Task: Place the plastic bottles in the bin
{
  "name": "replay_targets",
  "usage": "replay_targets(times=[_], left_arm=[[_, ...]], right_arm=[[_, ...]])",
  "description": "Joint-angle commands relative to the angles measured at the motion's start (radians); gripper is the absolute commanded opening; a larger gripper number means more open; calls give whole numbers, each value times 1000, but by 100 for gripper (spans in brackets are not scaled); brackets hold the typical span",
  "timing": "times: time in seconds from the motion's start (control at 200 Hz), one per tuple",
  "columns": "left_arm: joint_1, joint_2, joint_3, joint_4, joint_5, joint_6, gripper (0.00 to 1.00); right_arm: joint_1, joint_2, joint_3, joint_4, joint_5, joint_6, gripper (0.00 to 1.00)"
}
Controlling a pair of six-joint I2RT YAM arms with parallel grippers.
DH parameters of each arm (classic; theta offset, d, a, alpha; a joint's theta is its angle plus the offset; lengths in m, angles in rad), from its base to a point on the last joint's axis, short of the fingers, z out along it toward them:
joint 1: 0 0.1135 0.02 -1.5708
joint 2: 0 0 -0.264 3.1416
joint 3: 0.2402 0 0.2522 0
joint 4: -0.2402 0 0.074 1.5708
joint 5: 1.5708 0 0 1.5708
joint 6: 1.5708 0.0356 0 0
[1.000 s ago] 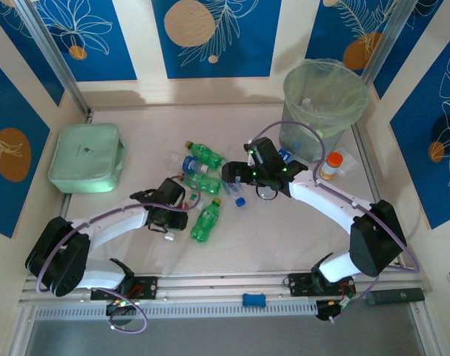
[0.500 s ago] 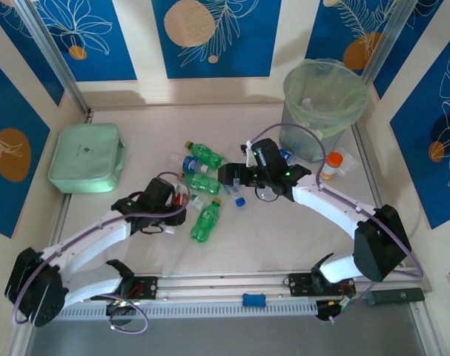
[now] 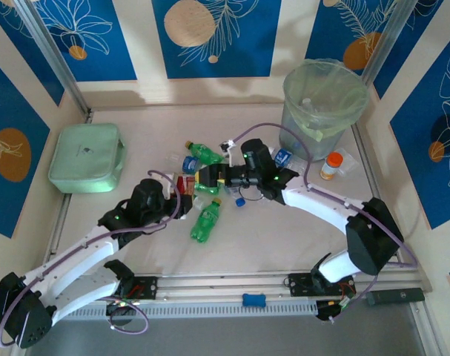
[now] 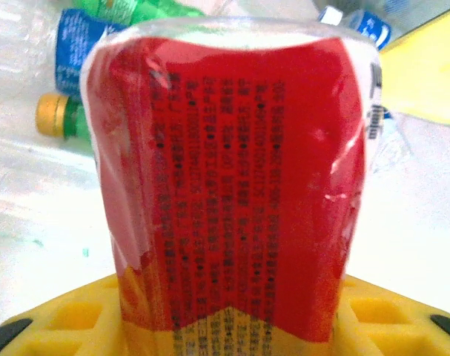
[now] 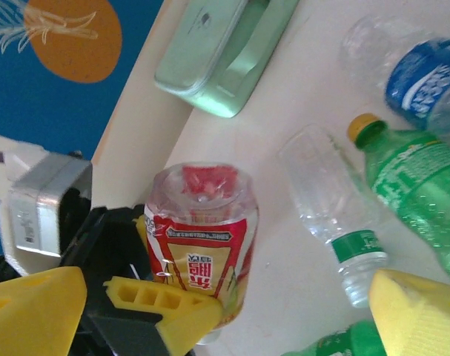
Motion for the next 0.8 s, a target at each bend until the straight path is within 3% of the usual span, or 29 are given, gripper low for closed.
replay_targets(times=[0.0,0.16,0.66,0.795], left_arm=[[-25,20,7,92,11,3,41],[-46,42,21,103,17,18,41],[-80,61,19,122,25,21,41],[-83,61,18,124,17,18,51]], right_arm=[[29,45,59,2,-31,-7,93],[50,79,82,-5,-18,-21,89],[51,152,129,-8,-51,-8,63],[45,154,124,-10,-45,1,53]])
